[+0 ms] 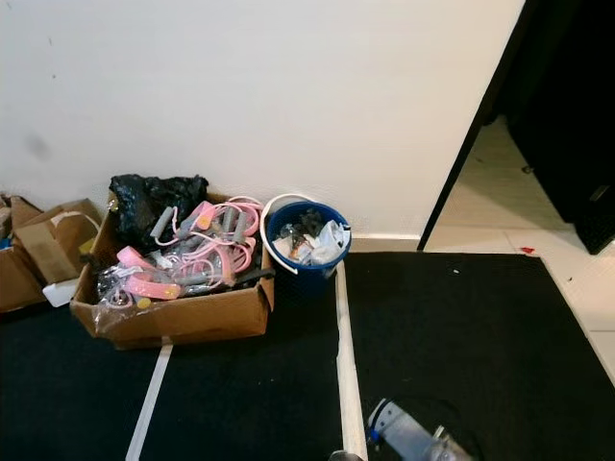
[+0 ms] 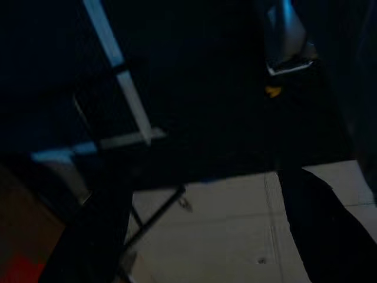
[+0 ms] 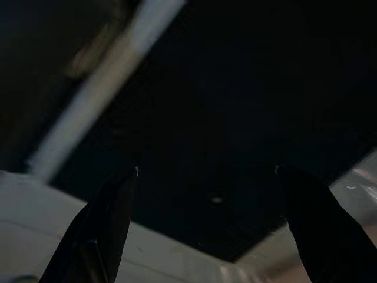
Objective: Picking trash to rubbish bin
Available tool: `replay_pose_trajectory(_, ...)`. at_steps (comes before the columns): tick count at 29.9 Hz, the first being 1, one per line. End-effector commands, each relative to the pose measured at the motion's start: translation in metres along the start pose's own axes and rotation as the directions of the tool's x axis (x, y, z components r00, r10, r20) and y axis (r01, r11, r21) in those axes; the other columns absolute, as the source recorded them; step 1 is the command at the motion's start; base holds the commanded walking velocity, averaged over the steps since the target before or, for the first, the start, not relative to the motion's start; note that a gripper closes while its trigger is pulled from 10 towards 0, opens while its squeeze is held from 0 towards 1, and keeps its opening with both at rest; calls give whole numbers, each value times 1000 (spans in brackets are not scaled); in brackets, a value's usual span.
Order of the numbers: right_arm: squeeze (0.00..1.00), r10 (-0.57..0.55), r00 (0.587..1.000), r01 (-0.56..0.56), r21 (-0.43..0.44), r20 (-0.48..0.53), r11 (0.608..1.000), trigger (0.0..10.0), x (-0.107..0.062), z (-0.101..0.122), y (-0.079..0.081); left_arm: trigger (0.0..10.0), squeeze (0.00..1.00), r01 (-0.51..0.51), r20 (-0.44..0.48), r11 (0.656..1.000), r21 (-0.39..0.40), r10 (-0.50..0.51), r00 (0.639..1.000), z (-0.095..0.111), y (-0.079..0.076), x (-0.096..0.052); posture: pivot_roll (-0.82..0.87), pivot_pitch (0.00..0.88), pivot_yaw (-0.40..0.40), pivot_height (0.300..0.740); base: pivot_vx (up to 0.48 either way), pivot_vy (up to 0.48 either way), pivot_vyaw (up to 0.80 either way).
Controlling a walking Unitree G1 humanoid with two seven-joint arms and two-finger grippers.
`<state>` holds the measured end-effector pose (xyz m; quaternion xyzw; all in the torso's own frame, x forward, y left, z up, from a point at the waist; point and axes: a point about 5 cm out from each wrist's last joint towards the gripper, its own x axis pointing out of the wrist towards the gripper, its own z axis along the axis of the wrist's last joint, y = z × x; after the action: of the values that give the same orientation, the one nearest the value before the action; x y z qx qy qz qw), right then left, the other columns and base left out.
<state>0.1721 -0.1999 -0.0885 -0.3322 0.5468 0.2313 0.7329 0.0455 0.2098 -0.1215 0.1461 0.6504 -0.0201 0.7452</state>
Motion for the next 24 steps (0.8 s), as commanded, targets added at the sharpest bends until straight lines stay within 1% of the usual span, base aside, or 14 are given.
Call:
replay_pose_trajectory(1,0,15,1000,-15,-9,-25,1000,10000,1,-7,5,10000,0,-11,12,999,-47,11,1000,3,3,0,95,22,-28,740,0,0,-775)
replay_pose_trajectory(3,0,15,1000,-15,-9,-24,1000,10000,1,-6,5,10000,0,-15,14,999,-51,15,1000,4,5,0,95,22,-28,740,0,0,-775)
replay_pose_trajectory(5,0,16,1000,-15,6,-14,1000,10000,1,-5,7,10000,0,-33,25,993,-113,36,999,5,10,0,95,22,-28,740,0,0,0)
replay_pose_trajectory(6,0,16,1000,-15,6,-14,1000,10000,1,-5,7,10000,0,-33,25,993,-113,36,999,5,10,0,95,22,-28,740,0,0,0)
replay_pose_trajectory(7,0,19,1000,-18,11,-8,1000,10000,1,-4,10,10000,0,-40,28,991,-131,44,999,6,13,0,93,22,-26,740,0,0,0)
replay_pose_trajectory(8,0,23,1000,-23,18,-2,1000,10000,2,-2,12,10000,0,-47,30,988,-144,51,998,7,16,0,93,22,-26,740,0,-442,0)
replay_pose_trajectory(10,0,25,1000,-25,26,0,999,10000,2,-2,14,10000,0,-47,31,987,-153,52,998,8,17,0,91,23,-20,740,0,-444,0)
replay_pose_trajectory(24,0,31,999,-31,36,10,999,10000,3,4,18,10000,0,-44,31,983,-179,51,998,10,17,0,93,28,-21,740,0,-456,0)
